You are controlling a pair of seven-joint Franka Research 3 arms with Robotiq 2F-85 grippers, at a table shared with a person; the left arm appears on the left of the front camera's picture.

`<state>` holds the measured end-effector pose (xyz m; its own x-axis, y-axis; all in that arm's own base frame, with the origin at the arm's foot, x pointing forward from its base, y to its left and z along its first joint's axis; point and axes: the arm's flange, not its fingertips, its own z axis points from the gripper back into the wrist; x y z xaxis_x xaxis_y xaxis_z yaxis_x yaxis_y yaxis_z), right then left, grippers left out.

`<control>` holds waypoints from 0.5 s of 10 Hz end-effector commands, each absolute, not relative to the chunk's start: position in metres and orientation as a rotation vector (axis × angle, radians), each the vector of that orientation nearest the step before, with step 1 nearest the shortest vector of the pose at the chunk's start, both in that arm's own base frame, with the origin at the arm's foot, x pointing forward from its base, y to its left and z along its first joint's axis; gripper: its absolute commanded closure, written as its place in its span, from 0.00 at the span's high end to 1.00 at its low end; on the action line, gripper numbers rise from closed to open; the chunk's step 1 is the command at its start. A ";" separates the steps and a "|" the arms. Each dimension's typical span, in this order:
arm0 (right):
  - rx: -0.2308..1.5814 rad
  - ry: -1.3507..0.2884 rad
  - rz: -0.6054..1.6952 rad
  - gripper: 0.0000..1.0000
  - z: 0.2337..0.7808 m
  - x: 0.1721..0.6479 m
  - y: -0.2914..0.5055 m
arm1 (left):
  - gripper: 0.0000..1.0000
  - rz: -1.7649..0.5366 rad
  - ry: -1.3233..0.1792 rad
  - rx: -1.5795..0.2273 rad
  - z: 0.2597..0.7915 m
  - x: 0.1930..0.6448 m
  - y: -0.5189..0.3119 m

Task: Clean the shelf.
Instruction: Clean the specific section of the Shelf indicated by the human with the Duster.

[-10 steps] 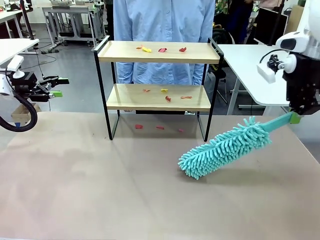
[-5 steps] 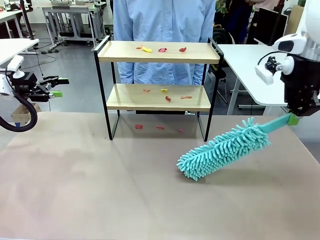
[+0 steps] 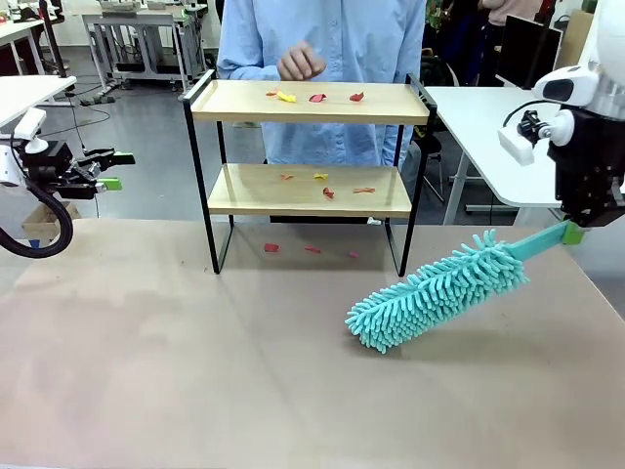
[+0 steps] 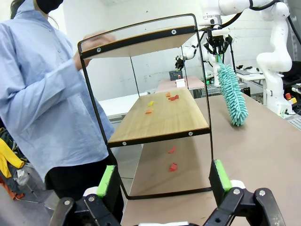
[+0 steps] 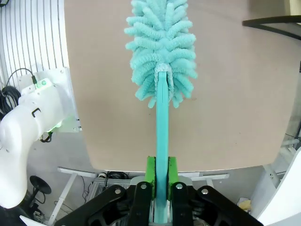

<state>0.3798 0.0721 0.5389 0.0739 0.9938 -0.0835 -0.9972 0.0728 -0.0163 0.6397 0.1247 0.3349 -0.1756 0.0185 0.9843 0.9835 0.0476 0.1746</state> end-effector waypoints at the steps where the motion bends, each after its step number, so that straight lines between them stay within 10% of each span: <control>1: -0.086 0.051 1.497 0.13 0.541 0.379 0.071 | 1.00 -1.300 -1.381 -1.094 0.338 0.639 0.124; 5: -0.086 0.051 1.497 0.13 0.541 0.379 0.071 | 1.00 -1.300 -1.381 -1.094 0.338 0.639 0.124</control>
<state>0.3798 0.0720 0.5389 0.0740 0.9938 -0.0835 -0.9972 0.0729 -0.0163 0.6397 0.1247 0.3349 -0.1756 0.0185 0.9843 0.9835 0.0477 0.1746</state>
